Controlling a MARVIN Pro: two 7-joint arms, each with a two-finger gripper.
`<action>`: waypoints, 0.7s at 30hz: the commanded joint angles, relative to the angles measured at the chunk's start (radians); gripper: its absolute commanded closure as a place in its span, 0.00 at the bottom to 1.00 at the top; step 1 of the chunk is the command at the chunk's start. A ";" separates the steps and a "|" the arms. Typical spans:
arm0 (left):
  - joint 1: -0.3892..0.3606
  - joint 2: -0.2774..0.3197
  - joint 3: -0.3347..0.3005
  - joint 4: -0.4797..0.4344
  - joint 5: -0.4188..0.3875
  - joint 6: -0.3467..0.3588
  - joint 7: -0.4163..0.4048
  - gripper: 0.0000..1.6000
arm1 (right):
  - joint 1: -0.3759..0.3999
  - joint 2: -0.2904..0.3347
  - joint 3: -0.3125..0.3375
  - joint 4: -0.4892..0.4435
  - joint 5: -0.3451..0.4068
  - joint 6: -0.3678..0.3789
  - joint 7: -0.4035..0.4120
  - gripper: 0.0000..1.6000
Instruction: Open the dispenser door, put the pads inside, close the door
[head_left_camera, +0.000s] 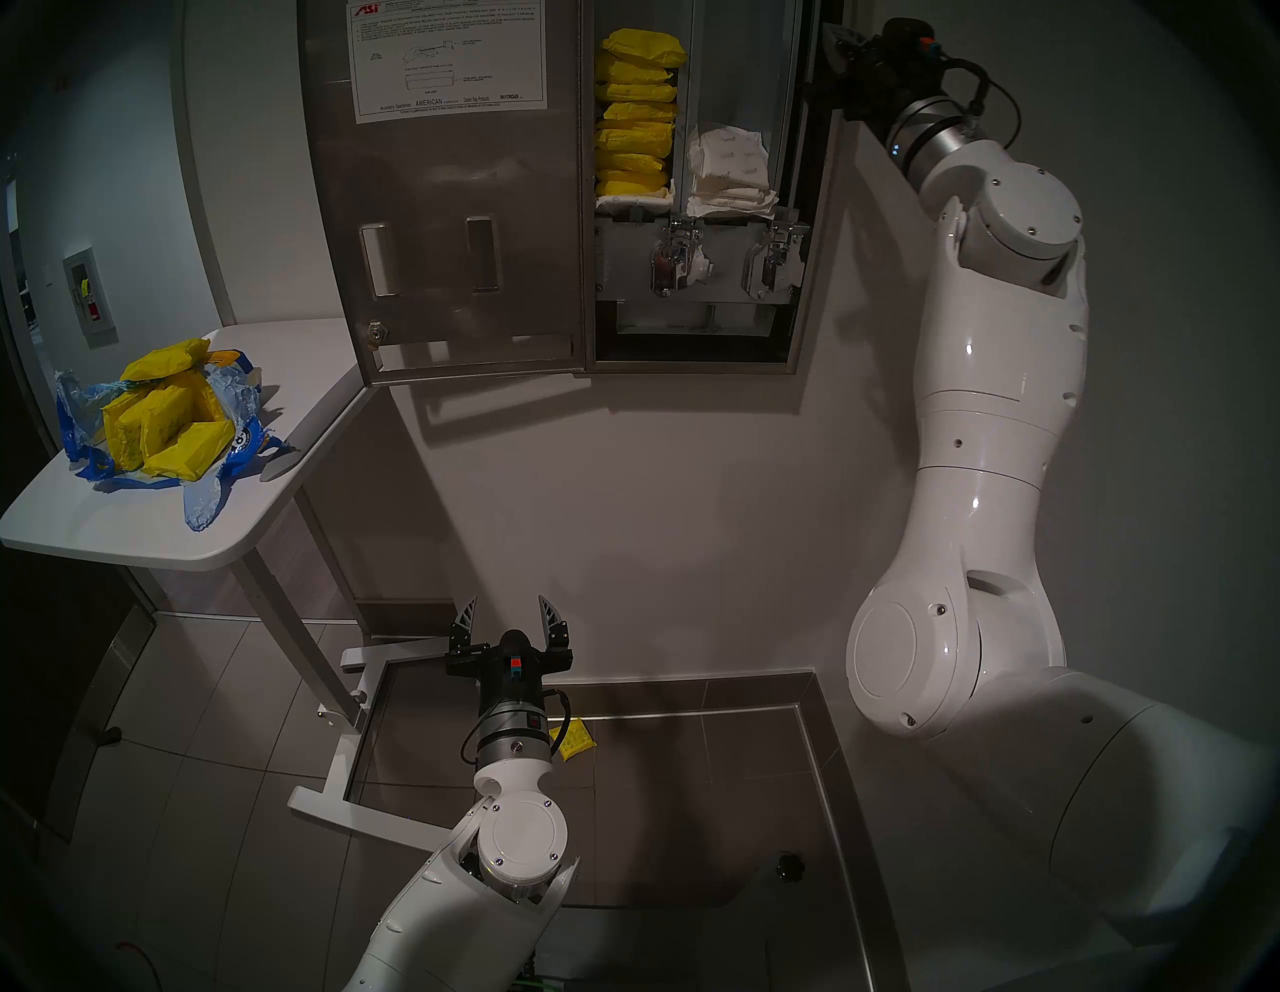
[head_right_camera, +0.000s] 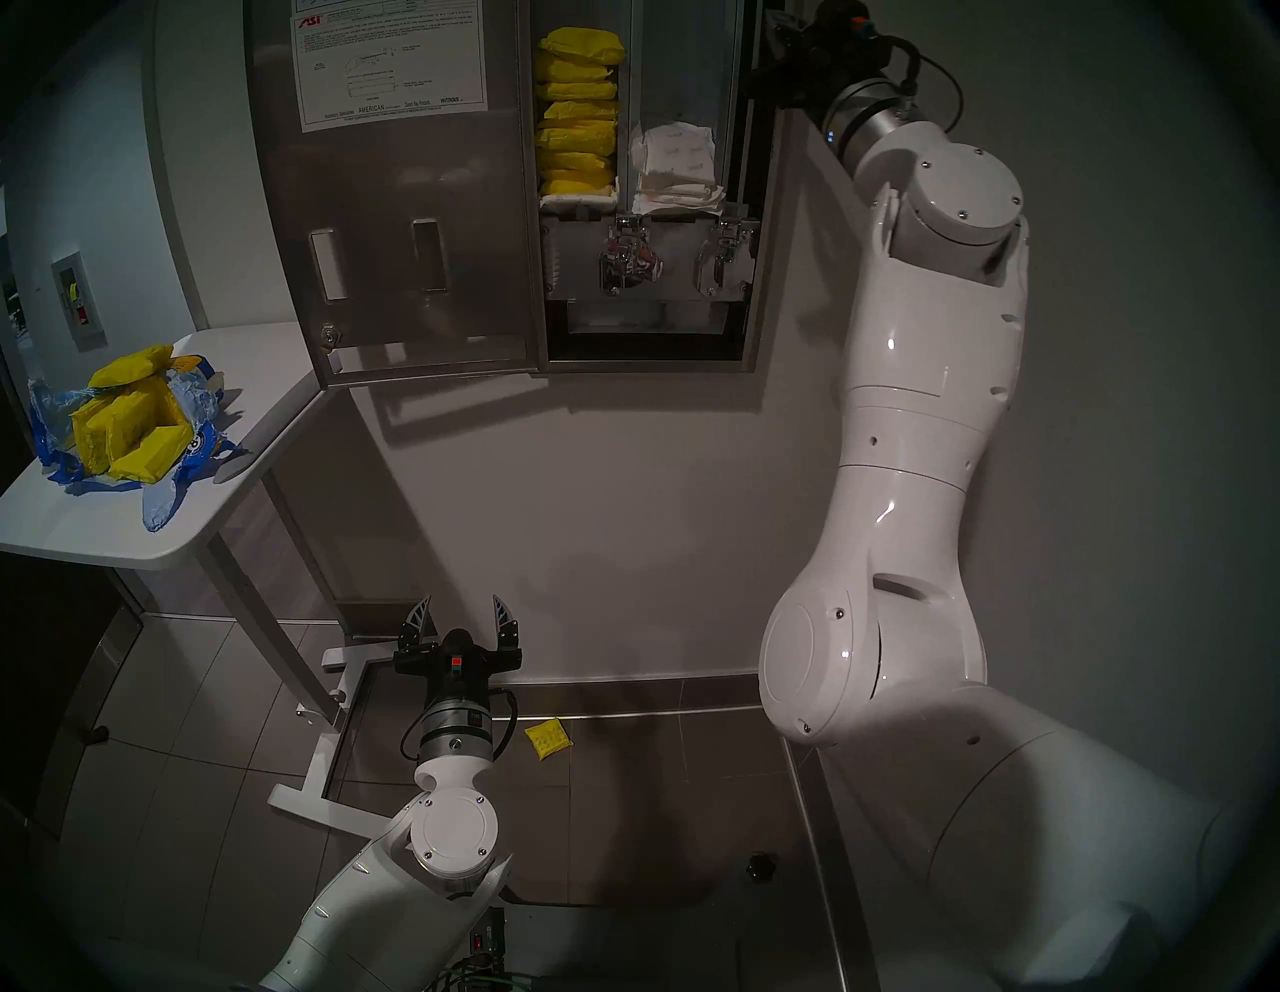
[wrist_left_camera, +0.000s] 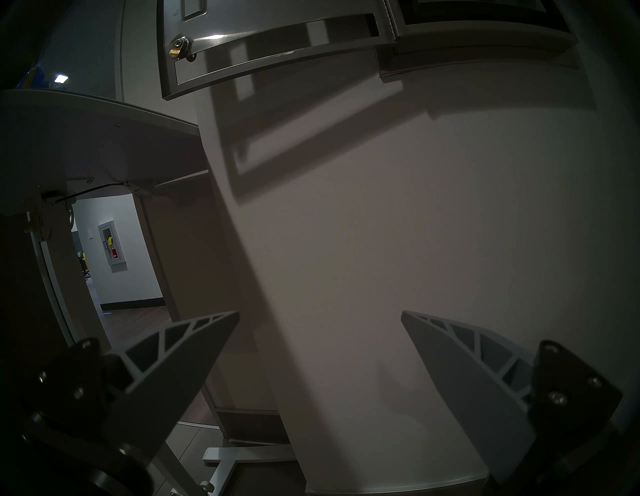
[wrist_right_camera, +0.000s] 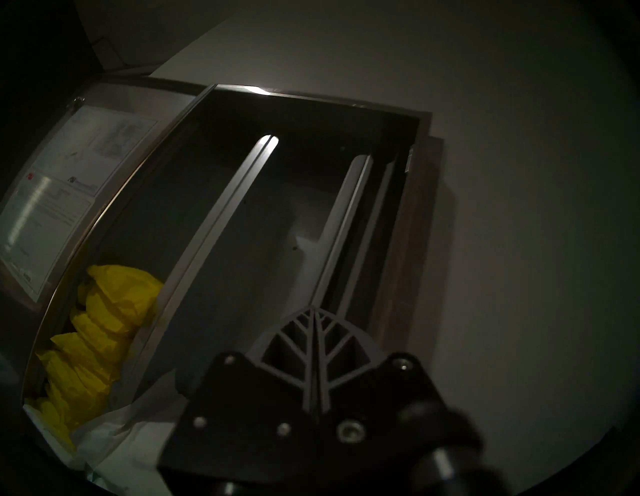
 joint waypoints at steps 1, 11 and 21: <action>-0.021 -0.001 -0.003 -0.031 0.005 -0.009 0.001 0.00 | -0.022 0.024 0.067 -0.121 0.027 0.052 0.017 1.00; -0.020 0.000 -0.004 -0.035 0.005 -0.010 0.001 0.00 | -0.191 0.019 0.207 -0.258 0.007 0.217 0.032 1.00; -0.019 0.001 -0.004 -0.038 0.006 -0.010 0.000 0.00 | -0.331 -0.049 0.315 -0.382 -0.052 0.396 0.096 1.00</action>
